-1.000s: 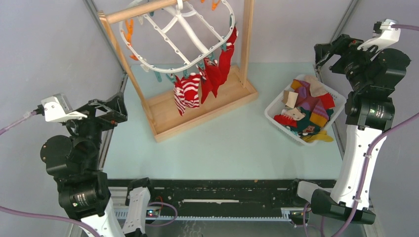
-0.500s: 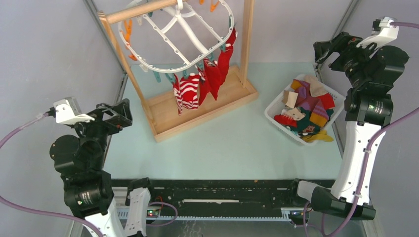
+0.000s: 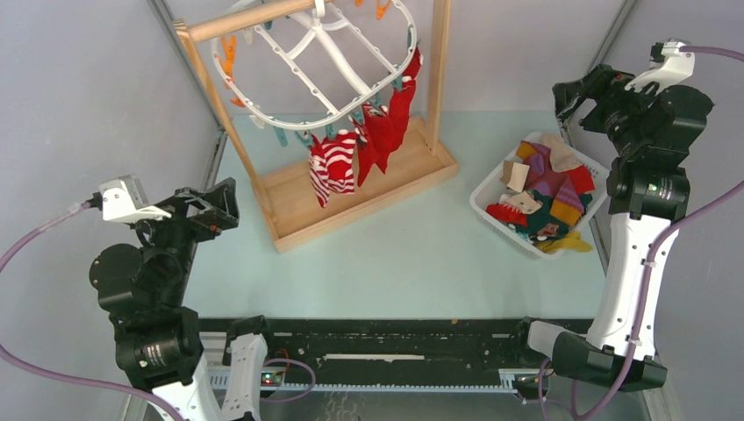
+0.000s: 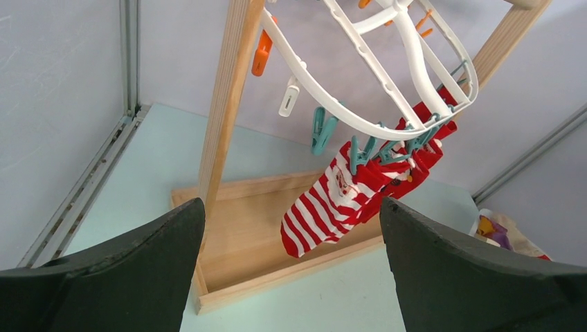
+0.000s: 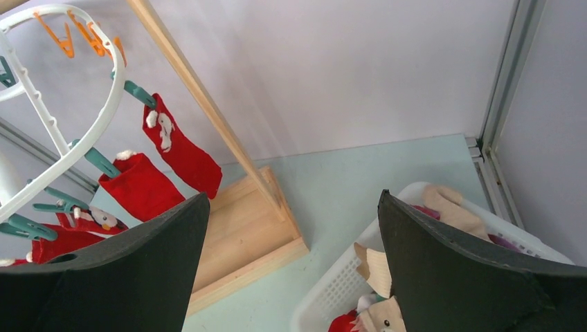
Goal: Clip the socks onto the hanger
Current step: Reset both arms
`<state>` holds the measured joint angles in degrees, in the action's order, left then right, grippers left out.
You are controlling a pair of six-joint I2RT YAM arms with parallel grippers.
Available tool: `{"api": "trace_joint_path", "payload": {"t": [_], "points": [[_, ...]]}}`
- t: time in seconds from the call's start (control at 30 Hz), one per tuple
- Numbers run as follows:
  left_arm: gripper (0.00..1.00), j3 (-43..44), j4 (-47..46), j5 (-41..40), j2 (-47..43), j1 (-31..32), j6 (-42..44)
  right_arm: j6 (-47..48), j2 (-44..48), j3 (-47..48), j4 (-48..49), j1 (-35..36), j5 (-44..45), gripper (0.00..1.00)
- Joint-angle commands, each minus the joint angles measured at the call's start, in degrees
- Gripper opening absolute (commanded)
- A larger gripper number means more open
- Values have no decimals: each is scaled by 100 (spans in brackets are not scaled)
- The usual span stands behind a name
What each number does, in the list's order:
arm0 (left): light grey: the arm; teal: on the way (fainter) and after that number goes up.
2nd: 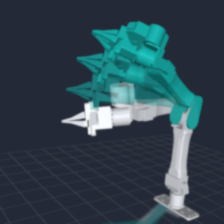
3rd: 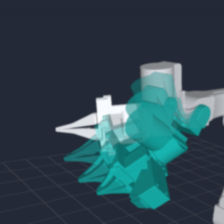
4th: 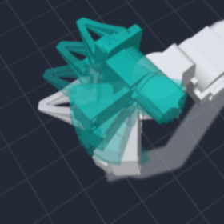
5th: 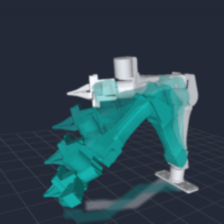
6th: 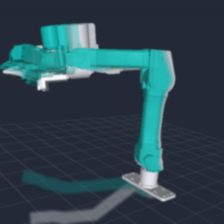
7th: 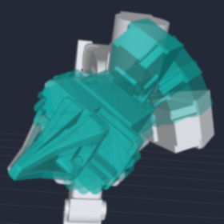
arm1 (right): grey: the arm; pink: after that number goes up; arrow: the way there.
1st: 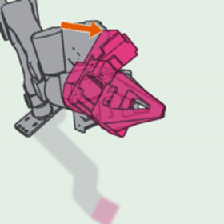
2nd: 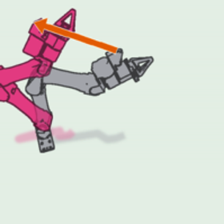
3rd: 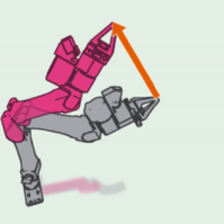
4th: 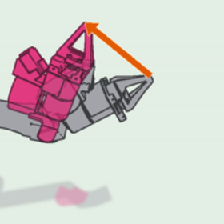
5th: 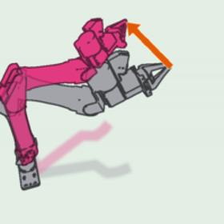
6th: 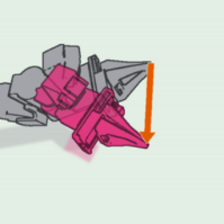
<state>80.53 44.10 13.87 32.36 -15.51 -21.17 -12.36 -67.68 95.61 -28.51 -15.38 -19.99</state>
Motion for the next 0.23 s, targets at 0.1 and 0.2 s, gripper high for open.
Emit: {"api": "trace_joint_path", "payload": {"t": [0.1, 0.2], "points": [[100, -290, -273, 114, -143, -53, -111, 96, 44, 41, 258, -36, -27, 100], [100, -356, -259, 118, -192, -45, -85, 72, 6, 29, 256, -36, -80, 100]]}}
